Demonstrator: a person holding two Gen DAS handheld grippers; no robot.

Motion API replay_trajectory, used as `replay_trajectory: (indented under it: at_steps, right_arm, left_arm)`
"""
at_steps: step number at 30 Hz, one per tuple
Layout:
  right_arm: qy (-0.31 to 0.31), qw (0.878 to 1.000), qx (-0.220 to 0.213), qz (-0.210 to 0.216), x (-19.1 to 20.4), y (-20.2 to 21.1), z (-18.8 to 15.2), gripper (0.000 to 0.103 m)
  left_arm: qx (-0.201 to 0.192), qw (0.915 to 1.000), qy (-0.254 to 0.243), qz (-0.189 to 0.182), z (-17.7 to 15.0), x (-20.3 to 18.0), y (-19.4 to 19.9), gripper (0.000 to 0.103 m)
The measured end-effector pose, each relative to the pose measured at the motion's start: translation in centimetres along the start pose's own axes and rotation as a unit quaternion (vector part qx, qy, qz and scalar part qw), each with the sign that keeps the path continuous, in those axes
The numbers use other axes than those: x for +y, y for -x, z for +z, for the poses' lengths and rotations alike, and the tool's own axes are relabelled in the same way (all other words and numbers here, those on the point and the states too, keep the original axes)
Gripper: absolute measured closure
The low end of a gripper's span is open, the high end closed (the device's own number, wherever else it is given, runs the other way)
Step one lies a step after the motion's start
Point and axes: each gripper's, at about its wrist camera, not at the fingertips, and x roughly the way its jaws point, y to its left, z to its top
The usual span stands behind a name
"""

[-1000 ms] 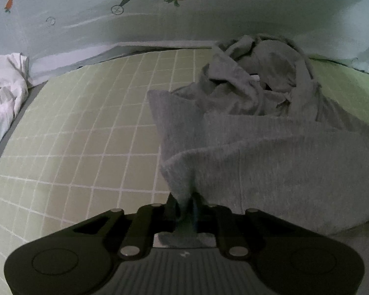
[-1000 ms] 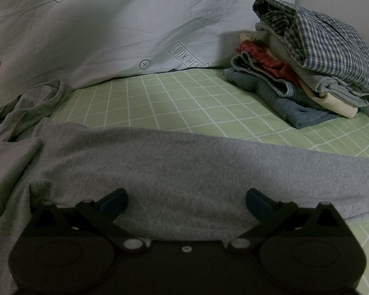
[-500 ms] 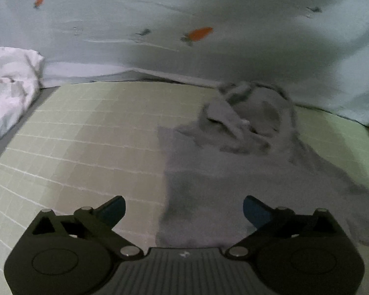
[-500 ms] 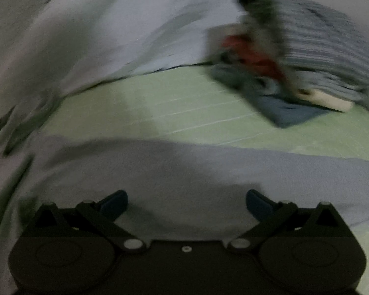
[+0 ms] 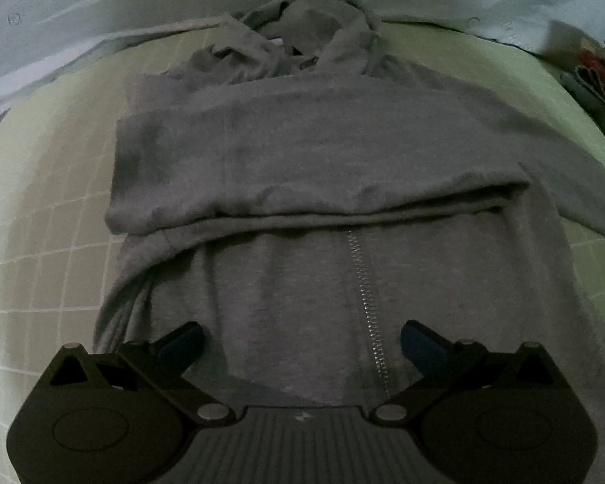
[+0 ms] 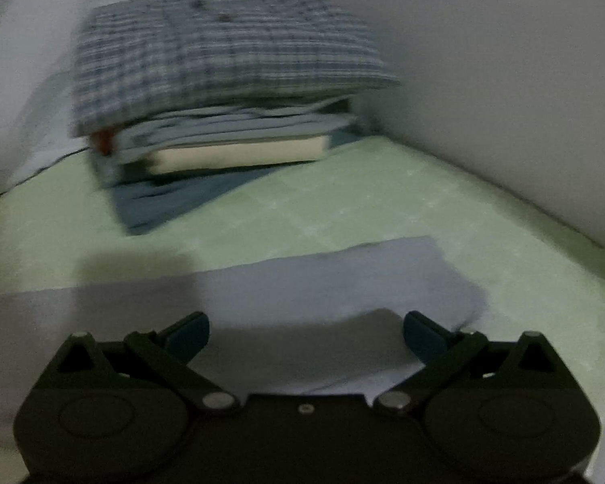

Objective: Fold clothes

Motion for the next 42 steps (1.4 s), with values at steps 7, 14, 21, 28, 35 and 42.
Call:
replay_trajectory:
  at_steps: [7,14,21,28,35,42]
  right_arm:
    - [-0.039,0.999,-0.006,-0.031,-3.0,-1.6,0.5,0.000]
    - [-0.074,0.995,-0.006,-0.069,-4.2,-2.2,1.0,0.000]
    - [-0.081,0.995,0.032,-0.046,-4.4,-2.3,1.4,0.000]
    - [-0.126,0.987,0.032,0.095,-4.6,-0.3,1.0,0.026]
    - [-0.378,0.895,0.062,0.229,-6.7,-1.4,-2.4,0.080]
    - [-0.538,0.784,0.090,0.297,-4.4,-2.9,-6.1,0.094]
  left_arm:
    - [0.009,1.0000,0.003,0.003,0.1,-0.2,-0.2,0.000]
    - [0.013,0.9999,0.006,0.005,0.2,-0.3,-0.3,0.000]
    - [0.008,0.9999,0.006,0.005,0.0,-0.4,-0.3,0.000]
    - [0.000,1.0000,0.006,0.005,-0.2,-0.4,-0.3,0.000]
    - [-0.007,0.9999,0.007,0.005,-0.4,-0.3,-0.3,0.000]
    - [-0.013,0.9999,0.007,0.005,-0.6,-0.3,-0.3,0.000]
